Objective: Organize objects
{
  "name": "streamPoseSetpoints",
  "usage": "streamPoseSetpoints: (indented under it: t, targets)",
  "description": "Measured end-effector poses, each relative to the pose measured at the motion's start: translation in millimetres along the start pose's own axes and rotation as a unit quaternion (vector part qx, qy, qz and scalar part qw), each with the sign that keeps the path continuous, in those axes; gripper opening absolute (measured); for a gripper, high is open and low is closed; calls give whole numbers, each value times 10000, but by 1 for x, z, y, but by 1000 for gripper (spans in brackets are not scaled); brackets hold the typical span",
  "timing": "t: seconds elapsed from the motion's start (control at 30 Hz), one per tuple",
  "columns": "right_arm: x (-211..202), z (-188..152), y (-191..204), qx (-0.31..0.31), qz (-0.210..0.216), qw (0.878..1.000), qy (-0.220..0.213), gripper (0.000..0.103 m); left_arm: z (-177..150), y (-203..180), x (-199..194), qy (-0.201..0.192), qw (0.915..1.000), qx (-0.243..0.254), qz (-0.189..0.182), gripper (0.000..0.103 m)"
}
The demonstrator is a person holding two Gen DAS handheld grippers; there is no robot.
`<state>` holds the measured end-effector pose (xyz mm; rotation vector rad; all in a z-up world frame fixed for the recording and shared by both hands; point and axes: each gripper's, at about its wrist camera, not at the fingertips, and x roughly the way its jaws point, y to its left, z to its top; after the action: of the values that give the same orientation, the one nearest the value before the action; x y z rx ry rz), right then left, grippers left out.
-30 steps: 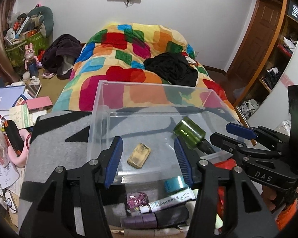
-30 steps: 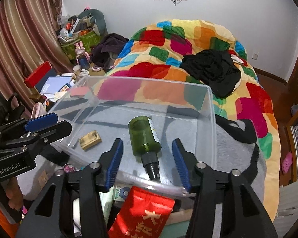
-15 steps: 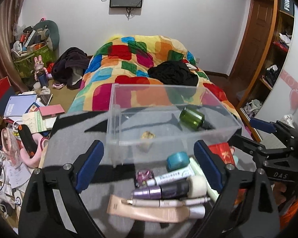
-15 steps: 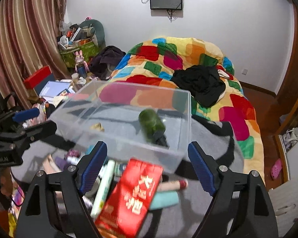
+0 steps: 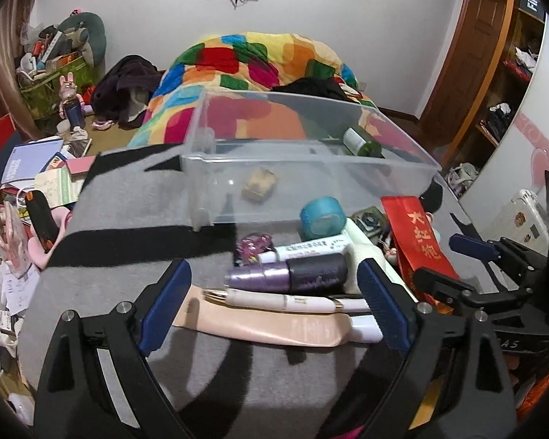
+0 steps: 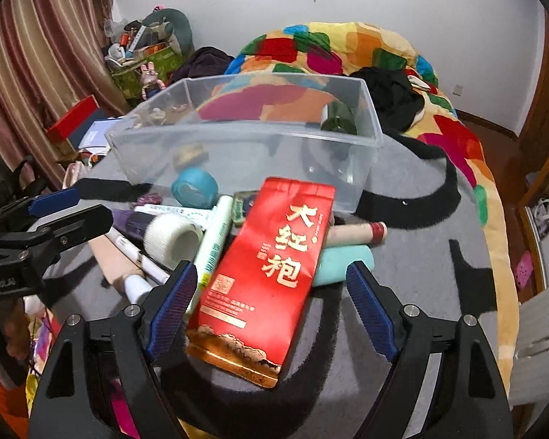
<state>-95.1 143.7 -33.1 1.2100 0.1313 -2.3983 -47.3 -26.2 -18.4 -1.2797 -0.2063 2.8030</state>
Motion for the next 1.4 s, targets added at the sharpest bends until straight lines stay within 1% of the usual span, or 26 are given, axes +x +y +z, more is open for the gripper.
streamPoseSetpoints:
  t: [0.1, 0.2, 0.27, 0.33, 0.47, 0.53, 0.6, 0.67, 0.77, 0.83, 0.87, 0.9, 0.93, 0.97, 1.0, 1.03, 1.2, 1.4]
  targets:
    - [4, -4, -4, 106, 62, 9999, 59, 81, -2, -11, 3, 31, 9999, 85, -119, 93]
    - [2, -9, -9, 132, 94, 9999, 42, 77, -3, -23, 5, 38, 9996, 227, -186, 91]
    - [-1, -11, -12, 89, 99, 9999, 23, 74, -4, -31, 6, 62, 9991, 360, -231, 86]
    - [-5, -13, -14, 43, 42, 10000, 6, 69, -6, -40, 9, 102, 9983, 517, -248, 80]
    - [-11, -17, -24, 83, -67, 9999, -3, 68, -8, -53, 16, 158, 9971, 689, -272, 72]
    - [-15, -19, -29, 133, -104, 9999, 4, 68, -8, -57, 21, 200, 9968, 716, -298, 65]
    - [-19, -20, -30, 166, -102, 9998, -15, 68, -8, -60, 24, 169, 9968, 754, -224, 64]
    - [-22, -21, -28, 174, 1, 9998, -13, 69, -7, -64, 26, 122, 9964, 825, -156, 61]
    - [-19, -25, -21, 43, 11, 10000, 30, 69, -5, -67, 29, 57, 9957, 919, -49, 52]
    - [-11, -28, -18, 1, -93, 9999, 108, 69, -5, -69, 30, 18, 9949, 1003, 31, 37]
    - [-9, -29, -19, 33, -96, 9999, 133, 69, -5, -69, 30, 8, 9946, 1037, 56, 34]
    - [-8, -29, -20, 83, -75, 9998, 155, 69, -5, -68, 29, 1, 9944, 1054, 66, 27]
    - [-6, -30, -23, 162, -31, 9997, 184, 67, -5, -67, 29, 9, 9945, 1048, 22, 25]
    - [-6, -31, -26, 205, -17, 9996, 176, 64, -5, -66, 28, 14, 9947, 1024, -10, 25]
    - [-7, -31, -28, 232, -16, 9996, 168, 56, -4, -65, 27, 9, 9950, 1000, -38, 25]
    - [-7, -31, -31, 256, -11, 9995, 166, 53, -4, -64, 25, -5, 9952, 976, -69, 25]
    - [-13, -33, -39, 352, -23, 9994, 46, 53, 0, -63, 13, -146, 9956, 883, -267, 25]
    - [-35, -30, -39, 334, -72, 9990, -287, 53, 10, -64, -5, -355, 9952, 777, -485, 25]
